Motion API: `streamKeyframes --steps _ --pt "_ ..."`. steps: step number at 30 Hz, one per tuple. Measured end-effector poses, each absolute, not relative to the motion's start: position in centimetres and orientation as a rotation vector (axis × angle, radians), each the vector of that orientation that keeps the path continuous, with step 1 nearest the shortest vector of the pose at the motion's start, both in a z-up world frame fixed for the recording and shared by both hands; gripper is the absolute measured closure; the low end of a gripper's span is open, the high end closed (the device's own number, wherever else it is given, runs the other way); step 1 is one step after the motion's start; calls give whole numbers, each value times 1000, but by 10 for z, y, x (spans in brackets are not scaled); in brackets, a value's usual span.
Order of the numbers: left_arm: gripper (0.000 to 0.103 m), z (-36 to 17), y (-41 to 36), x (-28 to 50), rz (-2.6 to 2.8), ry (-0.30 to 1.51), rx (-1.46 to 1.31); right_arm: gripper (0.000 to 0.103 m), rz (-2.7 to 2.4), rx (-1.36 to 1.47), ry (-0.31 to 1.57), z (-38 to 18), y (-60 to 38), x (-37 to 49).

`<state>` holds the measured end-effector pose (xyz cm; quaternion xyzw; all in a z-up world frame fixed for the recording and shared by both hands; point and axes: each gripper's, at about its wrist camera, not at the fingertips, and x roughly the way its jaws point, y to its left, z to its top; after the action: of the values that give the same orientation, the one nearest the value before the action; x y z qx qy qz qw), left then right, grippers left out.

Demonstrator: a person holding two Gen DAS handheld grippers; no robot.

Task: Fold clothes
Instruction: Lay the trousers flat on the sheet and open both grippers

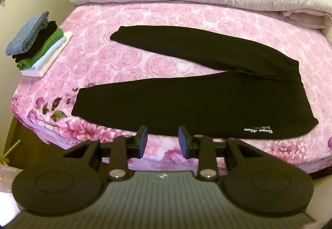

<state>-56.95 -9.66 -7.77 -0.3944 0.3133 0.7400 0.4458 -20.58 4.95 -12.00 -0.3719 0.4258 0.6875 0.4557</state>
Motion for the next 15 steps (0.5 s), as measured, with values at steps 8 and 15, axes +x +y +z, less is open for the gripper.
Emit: streamKeyframes --steps 8,15 --pt "74 -77 -103 -567 1838 774 -950 50 1710 -946 1056 -128 49 -215" --pt "74 -75 -111 -572 1864 762 -963 50 1730 -962 1044 -127 48 -224"
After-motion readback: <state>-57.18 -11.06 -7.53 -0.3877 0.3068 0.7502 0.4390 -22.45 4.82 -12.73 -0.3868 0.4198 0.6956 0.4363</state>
